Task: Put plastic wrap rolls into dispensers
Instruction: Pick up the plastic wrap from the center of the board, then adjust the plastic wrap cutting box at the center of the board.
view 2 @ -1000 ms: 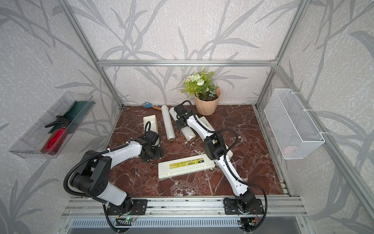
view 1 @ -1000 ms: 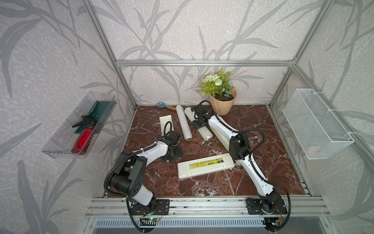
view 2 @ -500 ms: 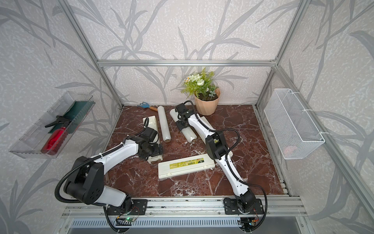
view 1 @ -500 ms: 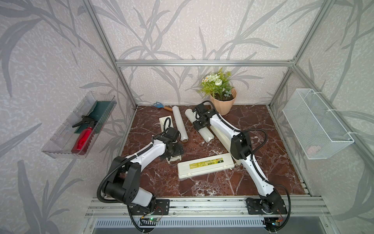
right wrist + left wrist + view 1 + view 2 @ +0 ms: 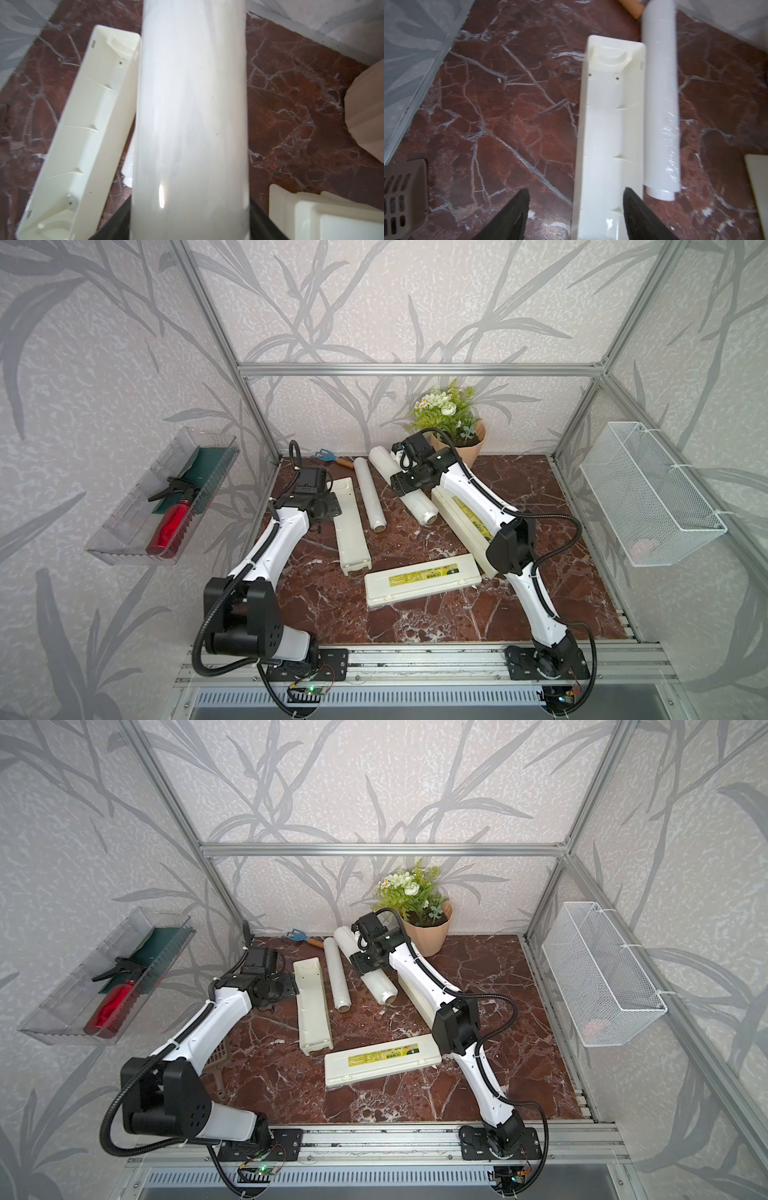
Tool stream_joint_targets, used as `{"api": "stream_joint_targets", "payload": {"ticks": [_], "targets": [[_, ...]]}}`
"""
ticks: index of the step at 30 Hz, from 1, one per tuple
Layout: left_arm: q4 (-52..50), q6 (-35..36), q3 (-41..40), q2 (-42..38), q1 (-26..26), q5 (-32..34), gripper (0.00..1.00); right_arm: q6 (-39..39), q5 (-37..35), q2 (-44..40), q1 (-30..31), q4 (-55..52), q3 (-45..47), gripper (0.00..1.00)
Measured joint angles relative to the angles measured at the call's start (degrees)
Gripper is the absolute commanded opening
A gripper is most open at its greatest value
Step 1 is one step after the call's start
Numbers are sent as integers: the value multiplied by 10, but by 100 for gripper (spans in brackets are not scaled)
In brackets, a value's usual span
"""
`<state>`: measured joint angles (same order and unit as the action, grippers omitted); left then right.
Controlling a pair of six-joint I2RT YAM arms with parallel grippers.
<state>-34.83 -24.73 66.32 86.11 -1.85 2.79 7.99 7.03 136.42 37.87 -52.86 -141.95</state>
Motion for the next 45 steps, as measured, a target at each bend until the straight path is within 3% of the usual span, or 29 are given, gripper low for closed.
{"api": "stream_joint_targets", "payload": {"ticks": [8, 13, 21, 28, 34, 45], "targets": [[-6, 23, 3, 139, 18, -75, 55, 55, 26, 9, 38, 25, -13, 1], [7, 21, 3, 141, 18, -118, 31, 85, 40, 18, 56, 30, -20, 0], [69, -38, -68, 135, -2, -187, 24, 133, 44, 42, 68, 53, -26, 0], [129, -113, -126, 111, -30, -208, 28, 150, 33, 59, 75, 63, -26, 0], [154, -143, -126, 101, -43, -209, 47, 152, 23, 61, 83, 65, -26, 0], [107, -90, -124, -148, 12, -55, 59, 155, 6, 73, 109, 81, -26, 0]]}}
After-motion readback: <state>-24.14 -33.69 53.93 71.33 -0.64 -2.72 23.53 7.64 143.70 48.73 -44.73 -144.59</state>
